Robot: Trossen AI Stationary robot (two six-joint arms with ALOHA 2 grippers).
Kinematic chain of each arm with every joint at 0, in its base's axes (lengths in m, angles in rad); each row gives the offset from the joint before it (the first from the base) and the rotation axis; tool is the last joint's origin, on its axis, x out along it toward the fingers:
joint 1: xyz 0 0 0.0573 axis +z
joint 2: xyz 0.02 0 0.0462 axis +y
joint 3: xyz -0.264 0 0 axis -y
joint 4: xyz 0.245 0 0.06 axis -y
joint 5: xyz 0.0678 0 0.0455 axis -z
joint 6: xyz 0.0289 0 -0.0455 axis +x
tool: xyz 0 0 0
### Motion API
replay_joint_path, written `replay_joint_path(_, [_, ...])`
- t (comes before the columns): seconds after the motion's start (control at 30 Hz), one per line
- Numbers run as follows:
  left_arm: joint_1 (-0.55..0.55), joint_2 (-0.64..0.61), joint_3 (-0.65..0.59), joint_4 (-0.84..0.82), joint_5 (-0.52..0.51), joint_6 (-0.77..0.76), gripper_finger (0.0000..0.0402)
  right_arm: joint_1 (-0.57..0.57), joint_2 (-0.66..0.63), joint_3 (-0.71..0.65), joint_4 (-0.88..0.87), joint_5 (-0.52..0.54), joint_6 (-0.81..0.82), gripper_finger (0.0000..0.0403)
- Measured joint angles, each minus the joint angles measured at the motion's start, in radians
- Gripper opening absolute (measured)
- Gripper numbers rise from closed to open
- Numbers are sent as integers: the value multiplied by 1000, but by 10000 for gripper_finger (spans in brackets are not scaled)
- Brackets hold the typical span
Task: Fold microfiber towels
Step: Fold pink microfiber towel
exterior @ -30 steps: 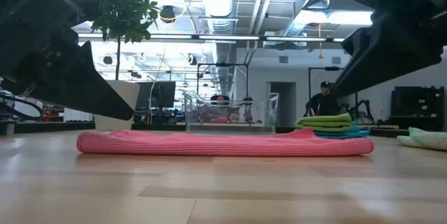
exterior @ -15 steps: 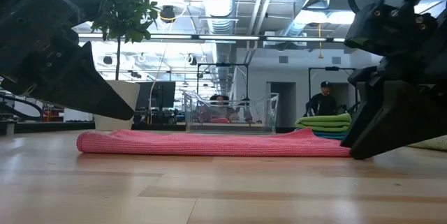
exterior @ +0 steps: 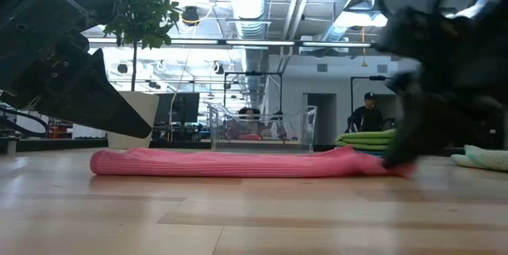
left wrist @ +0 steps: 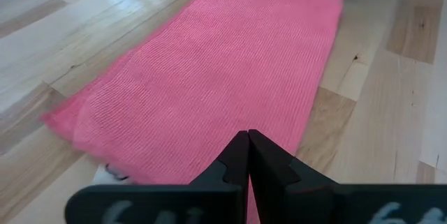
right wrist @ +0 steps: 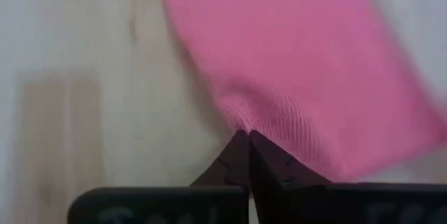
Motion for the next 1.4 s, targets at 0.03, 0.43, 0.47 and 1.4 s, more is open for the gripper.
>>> replay_joint_path(0.03, [0, 0, 0, 0, 0, 0, 0, -10, -14, 18, 7, 2, -34, 24])
replay_joint_path(0.43, [0, 0, 0, 0, -10, 12, 0, -136, 4, 127, 220, -118, -360, 22])
replay_joint_path(0.47, [0, 0, 0, 0, -11, 14, 0, -143, 5, 127, 233, -131, -376, 20])
replay_joint_path(1.4, [176, -1, 1, 43, 216, 269, 0, -109, 142, 233, 294, -215, -493, 17])
